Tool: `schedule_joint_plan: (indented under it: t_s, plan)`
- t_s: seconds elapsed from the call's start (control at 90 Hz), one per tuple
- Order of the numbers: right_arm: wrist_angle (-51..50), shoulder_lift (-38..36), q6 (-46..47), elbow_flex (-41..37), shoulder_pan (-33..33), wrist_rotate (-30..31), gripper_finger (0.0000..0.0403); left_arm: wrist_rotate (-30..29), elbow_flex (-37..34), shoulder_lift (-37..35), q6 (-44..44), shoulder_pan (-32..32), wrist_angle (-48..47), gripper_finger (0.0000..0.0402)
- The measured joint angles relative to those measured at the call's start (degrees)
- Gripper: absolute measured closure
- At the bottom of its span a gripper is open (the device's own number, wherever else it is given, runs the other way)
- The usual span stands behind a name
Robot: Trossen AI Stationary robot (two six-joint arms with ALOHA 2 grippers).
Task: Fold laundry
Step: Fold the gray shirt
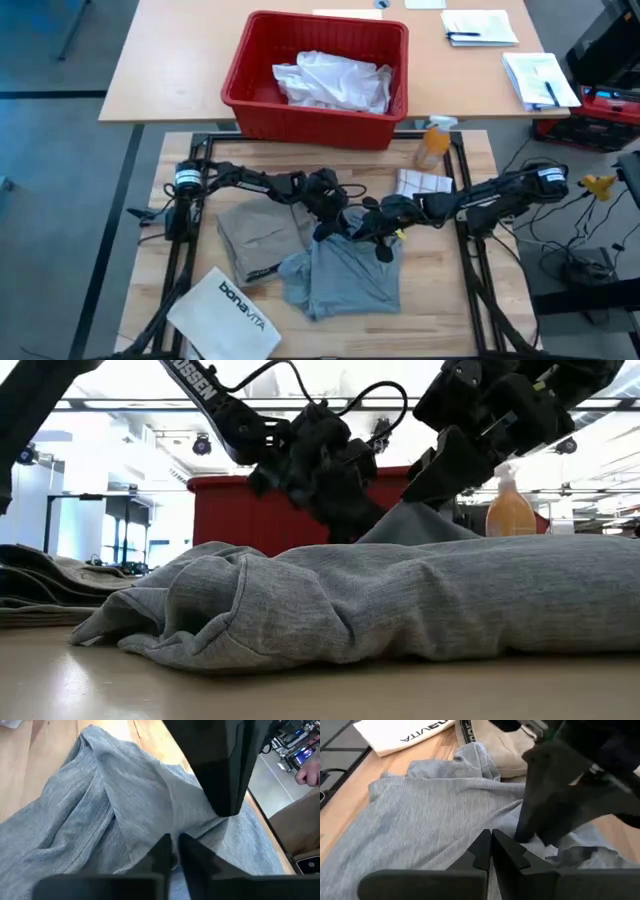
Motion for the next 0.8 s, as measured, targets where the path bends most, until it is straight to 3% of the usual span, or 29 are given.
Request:
schedule_joint_plan:
  t_s: [0.111,0.222,0.378,0.6,0.7,0.8]
  plan:
    - [-1.12,-1.78,11.01,-0.02,-1.43,-1.3,0.0393,0.02,0.0,-1.5,-0.37,0.26,-0.58,0.04]
    - [-6.22,-6.12,14.68,-0.55,-2.54,-0.17,0.0359,-0.02,0.09,-2.54,-0.29,0.44,-2.5,0.0401]
    - [-11.27,-10.81,15.52,-3.12,-2.54,5.67,0.027,-0.15,0.04,-2.54,0.16,0.5,-4.4,0.0401]
    - [-11.52,-10.87,14.62,-9.31,-1.16,7.25,0.0145,-0.2,0.04,-3.99,0.74,0.5,-5.1,0.0401]
    - [-11.36,-9.58,13.53,-10.63,-0.8,6.91,0.0125,-0.37,0.04,-4.73,1.18,0.62,-5.31,0.0401]
    - [-10.62,-9.54,11.91,-10.61,-0.77,7.3,0.0136,-0.63,0.04,-5.25,1.55,0.76,-5.86,0.0402]
